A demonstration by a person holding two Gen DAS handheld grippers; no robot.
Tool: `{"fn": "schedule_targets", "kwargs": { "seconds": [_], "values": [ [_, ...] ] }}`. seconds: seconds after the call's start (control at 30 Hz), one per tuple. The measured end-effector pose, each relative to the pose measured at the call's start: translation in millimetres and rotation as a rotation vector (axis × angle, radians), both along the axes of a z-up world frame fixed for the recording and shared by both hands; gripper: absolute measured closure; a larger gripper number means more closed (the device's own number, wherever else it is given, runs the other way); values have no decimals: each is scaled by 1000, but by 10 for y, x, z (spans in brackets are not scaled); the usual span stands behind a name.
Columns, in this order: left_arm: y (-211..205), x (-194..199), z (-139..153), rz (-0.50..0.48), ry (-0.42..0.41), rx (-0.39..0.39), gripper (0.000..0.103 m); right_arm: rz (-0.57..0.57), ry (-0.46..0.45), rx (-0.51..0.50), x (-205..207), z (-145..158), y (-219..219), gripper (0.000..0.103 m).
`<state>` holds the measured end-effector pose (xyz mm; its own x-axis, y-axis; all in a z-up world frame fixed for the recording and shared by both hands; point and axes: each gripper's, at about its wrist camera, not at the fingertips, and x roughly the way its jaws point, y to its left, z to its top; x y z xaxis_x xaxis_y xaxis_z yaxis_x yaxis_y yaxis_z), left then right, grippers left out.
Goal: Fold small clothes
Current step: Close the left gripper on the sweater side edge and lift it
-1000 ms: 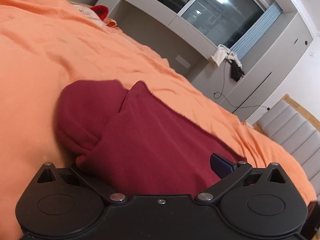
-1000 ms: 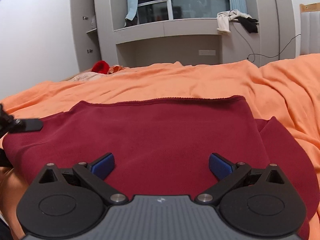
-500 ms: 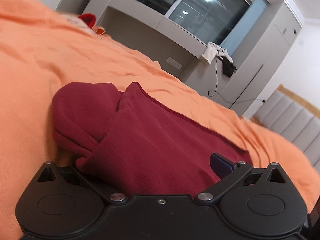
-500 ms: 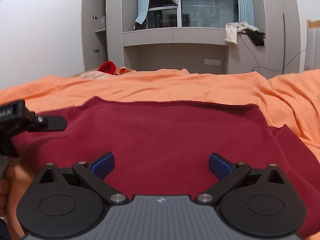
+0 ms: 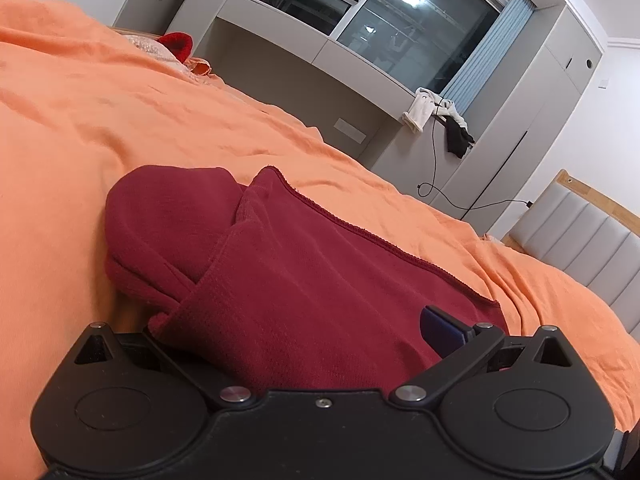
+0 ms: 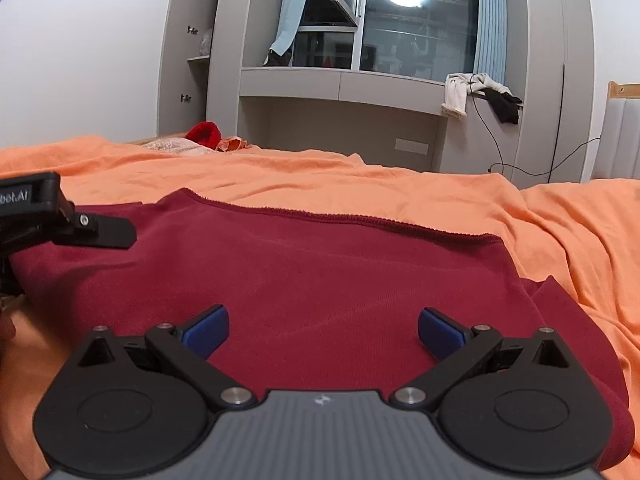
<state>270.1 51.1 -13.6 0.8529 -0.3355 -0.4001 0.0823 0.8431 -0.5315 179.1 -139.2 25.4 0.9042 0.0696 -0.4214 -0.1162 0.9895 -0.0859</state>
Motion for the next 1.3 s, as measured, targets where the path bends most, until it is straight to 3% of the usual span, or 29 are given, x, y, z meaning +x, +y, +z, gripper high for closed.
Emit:
{"fn": "schedule_targets", "kwargs": {
  "seconds": [0.13, 0.33, 0.5, 0.63, 1.1, 1.3],
  "values": [
    [11, -5, -6, 0, 0, -5, 1, -14, -16, -31, -26, -77, 54, 0],
    [8, -16, -20, 5, -5, 10, 1, -25, -77, -172, -115, -140, 217, 0],
    [42, -51, -8, 11, -20, -29, 1, -20, -119, -245, -158, -176, 316, 0],
    [73, -56, 0, 22, -18, -58, 1, -14, -108, -224, -132, -176, 298, 0],
    [-71, -52, 102, 71, 0, 45, 1, -29, -132, -190, -153, -206, 224, 0],
    [-93, -79, 114, 124, 21, 92, 19, -21, -124, -116, -156, -205, 100, 0]
  ]
}}
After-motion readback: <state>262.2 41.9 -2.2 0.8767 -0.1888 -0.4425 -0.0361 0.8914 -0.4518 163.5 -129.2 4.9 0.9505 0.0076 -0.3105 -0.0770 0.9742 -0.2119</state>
